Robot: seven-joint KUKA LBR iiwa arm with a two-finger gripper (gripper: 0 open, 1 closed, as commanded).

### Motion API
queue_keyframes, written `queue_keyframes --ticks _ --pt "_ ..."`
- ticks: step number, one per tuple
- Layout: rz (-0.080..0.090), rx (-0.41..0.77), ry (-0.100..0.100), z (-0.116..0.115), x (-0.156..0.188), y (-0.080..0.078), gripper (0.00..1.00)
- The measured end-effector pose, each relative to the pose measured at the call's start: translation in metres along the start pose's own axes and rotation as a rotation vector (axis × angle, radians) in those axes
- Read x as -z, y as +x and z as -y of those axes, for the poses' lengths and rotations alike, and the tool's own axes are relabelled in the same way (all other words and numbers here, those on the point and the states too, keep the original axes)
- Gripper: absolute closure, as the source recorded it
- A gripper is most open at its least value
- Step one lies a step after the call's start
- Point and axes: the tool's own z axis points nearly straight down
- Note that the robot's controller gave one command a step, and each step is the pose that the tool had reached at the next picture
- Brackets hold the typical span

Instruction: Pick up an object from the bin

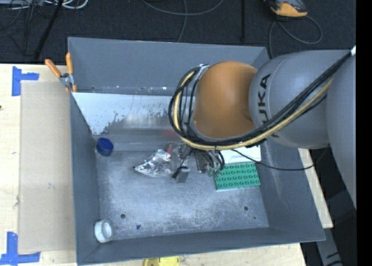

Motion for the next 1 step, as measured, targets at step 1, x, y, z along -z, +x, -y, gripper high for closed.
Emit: queue_keyframes --ticks 1 --pt "-0.004 -0.002 0.001 0.0001 0.0355 -0.0015 1.0"
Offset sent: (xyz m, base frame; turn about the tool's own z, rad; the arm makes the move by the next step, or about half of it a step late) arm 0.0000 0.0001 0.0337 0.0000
